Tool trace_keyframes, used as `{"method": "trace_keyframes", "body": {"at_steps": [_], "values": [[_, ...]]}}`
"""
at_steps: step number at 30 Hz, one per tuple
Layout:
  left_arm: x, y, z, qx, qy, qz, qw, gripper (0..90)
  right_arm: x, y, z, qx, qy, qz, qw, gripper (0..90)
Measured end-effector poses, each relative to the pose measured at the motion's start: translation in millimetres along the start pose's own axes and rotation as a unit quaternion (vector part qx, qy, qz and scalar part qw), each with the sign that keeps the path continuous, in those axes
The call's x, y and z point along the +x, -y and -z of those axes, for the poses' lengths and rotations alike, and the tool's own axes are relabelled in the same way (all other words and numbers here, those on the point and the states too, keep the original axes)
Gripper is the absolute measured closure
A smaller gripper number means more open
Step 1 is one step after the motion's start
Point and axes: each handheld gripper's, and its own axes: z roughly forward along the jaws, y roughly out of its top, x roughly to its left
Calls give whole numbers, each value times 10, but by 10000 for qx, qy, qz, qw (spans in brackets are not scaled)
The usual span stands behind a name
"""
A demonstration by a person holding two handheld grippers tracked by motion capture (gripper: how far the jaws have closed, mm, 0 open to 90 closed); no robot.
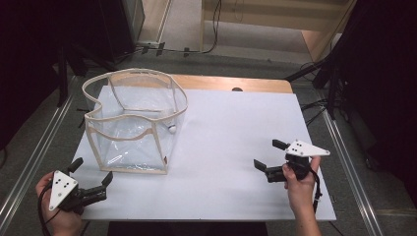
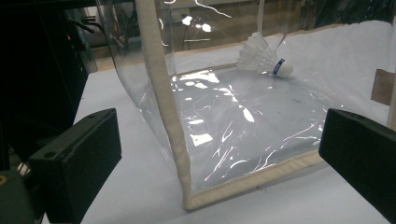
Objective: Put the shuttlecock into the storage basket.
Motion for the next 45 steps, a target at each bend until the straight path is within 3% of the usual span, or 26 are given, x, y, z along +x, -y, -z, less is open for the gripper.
{"method": "trace_keyframes", "body": {"at_steps": [24,45], "values": [[-3,1,-1,-11,-9,-4,10000,0,-193,491,335,69,330,-322,9989,0],[19,1,4,-31,53,81,9999,0,-337,685,471,-20,358,-399,9986,0]]}}
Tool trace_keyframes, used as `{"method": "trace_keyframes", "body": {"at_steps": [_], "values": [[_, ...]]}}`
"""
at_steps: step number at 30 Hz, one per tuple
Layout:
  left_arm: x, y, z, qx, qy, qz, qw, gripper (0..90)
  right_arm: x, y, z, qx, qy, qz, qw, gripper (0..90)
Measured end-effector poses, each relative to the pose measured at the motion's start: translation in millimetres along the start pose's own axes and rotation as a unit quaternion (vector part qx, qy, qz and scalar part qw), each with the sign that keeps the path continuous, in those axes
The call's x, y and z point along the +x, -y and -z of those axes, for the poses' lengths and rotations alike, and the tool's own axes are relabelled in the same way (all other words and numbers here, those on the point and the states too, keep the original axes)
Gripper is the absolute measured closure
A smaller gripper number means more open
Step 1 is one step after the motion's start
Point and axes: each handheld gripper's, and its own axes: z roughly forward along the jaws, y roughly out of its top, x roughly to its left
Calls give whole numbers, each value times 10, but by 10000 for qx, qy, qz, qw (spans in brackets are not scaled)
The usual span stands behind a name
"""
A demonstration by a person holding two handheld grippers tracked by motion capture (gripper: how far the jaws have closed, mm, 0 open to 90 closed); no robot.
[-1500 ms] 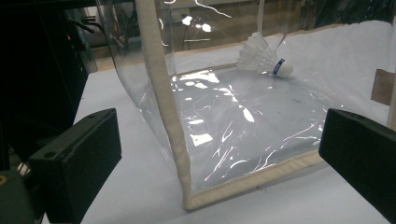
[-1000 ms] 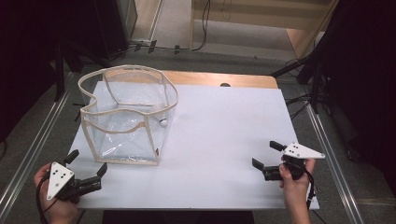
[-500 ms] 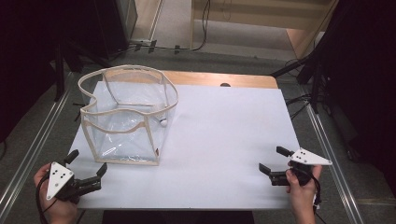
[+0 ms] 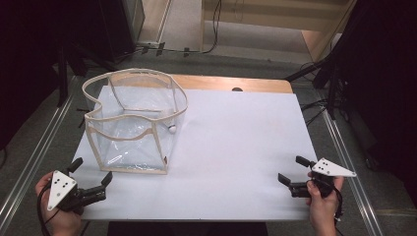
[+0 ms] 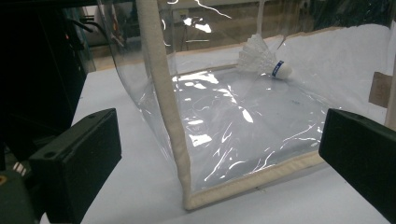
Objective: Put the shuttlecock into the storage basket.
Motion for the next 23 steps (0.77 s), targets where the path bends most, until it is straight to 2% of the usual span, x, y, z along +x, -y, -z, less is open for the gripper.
{"method": "trace_keyframes", "body": {"at_steps": [4,9,11,23], "values": [[-4,0,3,-19,-25,-10,10000,0,-47,35,35,-48,30,-57,10000,0],[0,-2,-1,-14,-10,-29,10000,0,-87,69,96,-53,113,6,9999,0],[-1,-3,-2,-5,-8,-36,10000,0,-107,84,124,-96,133,-60,9998,0],[-1,-8,-5,37,-25,-47,10000,0,-201,161,180,-217,90,-155,9996,0]]}}
